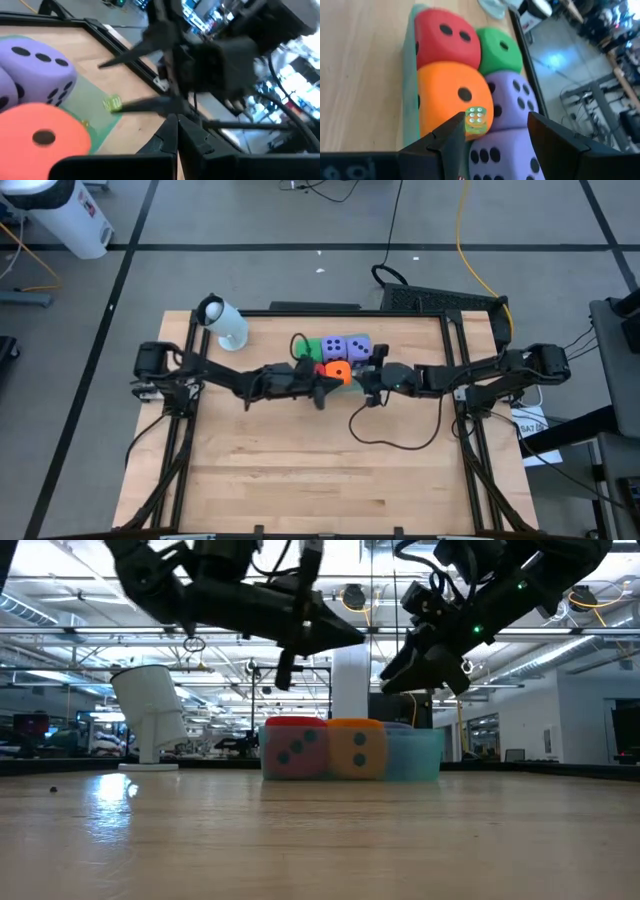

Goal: Pick & Place Dice
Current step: Put the small light yellow dice into the blue bin

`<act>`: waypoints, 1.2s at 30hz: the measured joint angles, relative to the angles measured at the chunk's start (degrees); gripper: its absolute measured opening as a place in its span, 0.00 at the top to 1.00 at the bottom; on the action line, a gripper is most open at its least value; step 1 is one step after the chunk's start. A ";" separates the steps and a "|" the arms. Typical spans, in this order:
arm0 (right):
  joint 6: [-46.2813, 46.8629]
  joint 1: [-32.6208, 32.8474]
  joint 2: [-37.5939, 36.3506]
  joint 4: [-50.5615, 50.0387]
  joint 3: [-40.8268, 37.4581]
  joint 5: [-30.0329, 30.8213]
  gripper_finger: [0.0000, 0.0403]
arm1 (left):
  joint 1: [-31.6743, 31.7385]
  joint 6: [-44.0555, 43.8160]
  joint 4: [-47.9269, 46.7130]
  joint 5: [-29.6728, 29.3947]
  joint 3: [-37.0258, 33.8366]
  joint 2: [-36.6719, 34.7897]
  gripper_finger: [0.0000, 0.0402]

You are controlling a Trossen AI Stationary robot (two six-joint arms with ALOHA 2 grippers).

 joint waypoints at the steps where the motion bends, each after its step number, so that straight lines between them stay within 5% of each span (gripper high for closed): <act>1: -0.57 0.18 0.00 0.76 0.00 0.02 0.50 | 0.34 -0.72 0.00 -0.01 0.91 0.68 0.99; 15: 0.79 0.73 0.00 1.28 0.00 2.98 0.50 | 3.06 -2.37 -11.16 0.97 9.35 3.13 0.99; 36: 8.30 0.84 0.00 1.38 0.00 2.91 0.50 | 2.54 -1.55 -12.02 -3.57 10.45 3.70 1.00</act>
